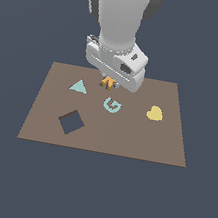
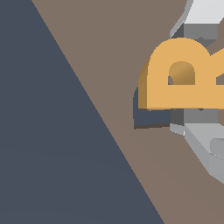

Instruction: Insert a designated object into the corresponding slot on a board.

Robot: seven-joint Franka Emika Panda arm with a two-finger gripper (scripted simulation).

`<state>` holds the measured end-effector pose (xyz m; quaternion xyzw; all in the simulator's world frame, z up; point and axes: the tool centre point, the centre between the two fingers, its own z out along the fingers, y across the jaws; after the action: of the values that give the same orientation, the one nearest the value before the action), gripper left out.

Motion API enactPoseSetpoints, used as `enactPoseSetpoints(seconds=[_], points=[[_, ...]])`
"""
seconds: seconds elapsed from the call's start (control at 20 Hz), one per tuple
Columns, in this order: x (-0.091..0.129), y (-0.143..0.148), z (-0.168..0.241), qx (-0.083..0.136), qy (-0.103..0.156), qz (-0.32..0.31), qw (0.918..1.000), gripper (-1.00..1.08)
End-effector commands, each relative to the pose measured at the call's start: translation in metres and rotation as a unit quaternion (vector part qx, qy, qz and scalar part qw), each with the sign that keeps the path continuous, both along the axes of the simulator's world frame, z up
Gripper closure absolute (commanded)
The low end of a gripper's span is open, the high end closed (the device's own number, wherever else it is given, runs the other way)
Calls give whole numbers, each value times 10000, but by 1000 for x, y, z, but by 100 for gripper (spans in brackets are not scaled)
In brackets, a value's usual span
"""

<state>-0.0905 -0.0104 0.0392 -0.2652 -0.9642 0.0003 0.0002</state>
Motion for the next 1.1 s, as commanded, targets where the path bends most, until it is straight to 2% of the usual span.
enactPoseSetpoints(seconds=[0.0, 0.8, 0.85, 1.05], points=[[-4, -4, 0, 0, -3, 159, 9999, 108], [-8, -10, -9, -5, -3, 346, 9994, 108], [-8, -10, -9, -5, -3, 346, 9994, -92], [-8, -10, -9, -5, -3, 346, 9994, -92]])
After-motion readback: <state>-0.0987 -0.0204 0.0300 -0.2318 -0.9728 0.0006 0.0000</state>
